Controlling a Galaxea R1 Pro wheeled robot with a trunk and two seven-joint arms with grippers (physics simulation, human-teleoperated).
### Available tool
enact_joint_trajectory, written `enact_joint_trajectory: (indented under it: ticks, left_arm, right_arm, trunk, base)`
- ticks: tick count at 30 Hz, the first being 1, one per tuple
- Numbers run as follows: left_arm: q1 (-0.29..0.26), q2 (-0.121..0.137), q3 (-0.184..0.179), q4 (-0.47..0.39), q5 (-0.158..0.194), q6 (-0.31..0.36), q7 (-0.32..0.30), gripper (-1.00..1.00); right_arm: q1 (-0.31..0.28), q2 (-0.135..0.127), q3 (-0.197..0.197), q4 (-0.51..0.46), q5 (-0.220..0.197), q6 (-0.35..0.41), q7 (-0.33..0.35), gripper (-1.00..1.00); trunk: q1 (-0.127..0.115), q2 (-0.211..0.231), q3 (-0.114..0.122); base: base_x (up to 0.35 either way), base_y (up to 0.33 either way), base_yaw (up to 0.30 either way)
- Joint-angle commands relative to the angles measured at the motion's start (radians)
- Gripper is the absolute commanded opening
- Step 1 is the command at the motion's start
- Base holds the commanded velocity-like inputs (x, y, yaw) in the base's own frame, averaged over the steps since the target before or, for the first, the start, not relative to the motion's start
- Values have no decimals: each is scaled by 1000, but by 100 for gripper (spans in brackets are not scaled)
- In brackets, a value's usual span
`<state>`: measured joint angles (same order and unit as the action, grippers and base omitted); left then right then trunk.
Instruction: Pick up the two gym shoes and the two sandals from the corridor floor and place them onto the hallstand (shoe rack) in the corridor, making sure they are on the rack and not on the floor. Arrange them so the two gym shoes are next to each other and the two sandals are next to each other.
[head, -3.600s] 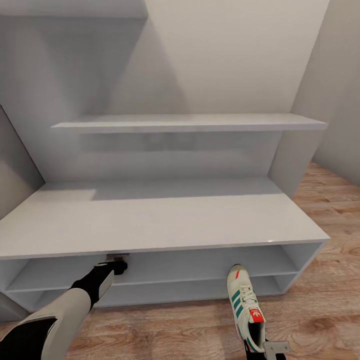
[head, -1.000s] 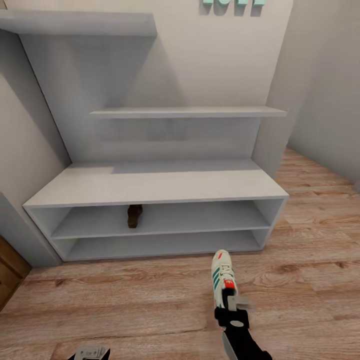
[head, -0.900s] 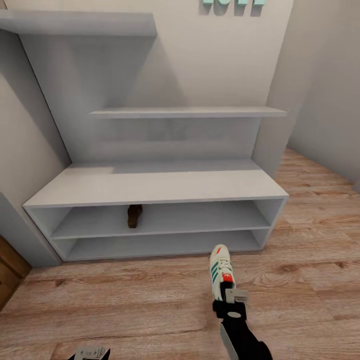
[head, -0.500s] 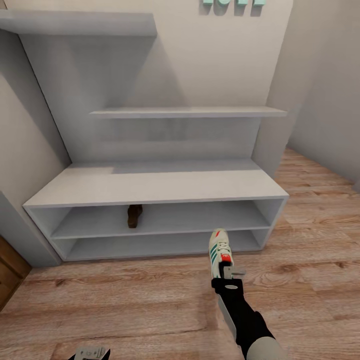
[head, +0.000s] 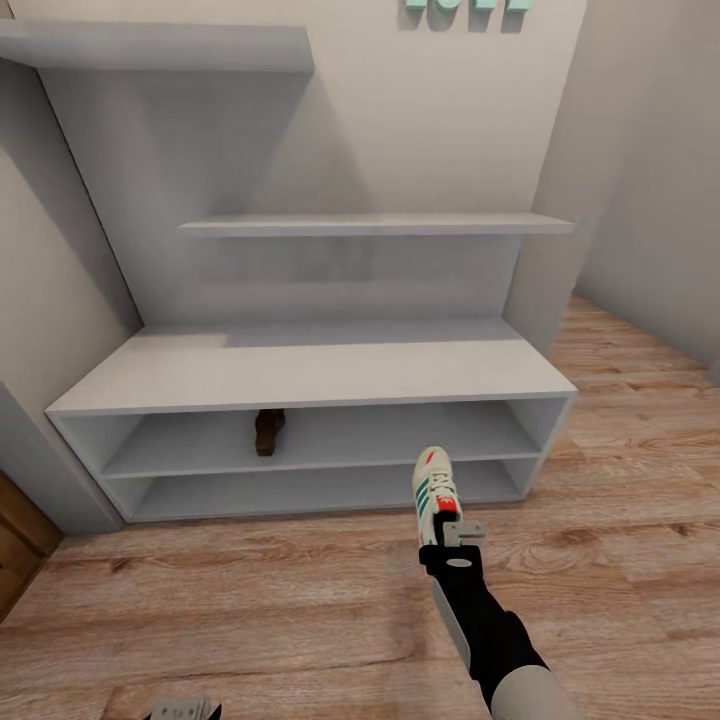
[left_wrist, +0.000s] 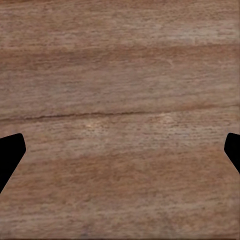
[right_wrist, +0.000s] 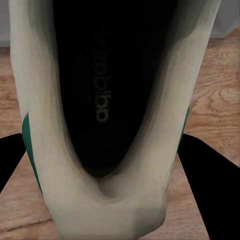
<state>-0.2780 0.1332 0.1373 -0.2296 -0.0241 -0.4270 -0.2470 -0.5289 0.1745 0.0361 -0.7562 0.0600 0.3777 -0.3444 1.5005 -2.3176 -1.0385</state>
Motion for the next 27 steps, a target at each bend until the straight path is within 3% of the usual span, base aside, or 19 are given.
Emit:
enact_joint_trajectory:
  ticks: [1, 15, 27]
  left_arm:
    - [0, 0, 8, 1, -2, -2, -8, 100]
    - [0, -1, 8, 1, -2, -2, -8, 100]
    - [0, 1, 9, 0, -2, -2, -9, 100]
  right_arm:
    - [0, 0, 1, -1, 6, 9, -2, -100]
    - [-8, 0, 10, -52, 7, 80, -7, -100]
    - [-10, 0, 80, -74, 6, 146, -7, -100]
  trunk:
    - [0, 0, -1]
    - [0, 0, -1]
    - [0, 0, -1]
  base:
    - [0, 0, 0]
    - [0, 0, 0]
    - [0, 0, 0]
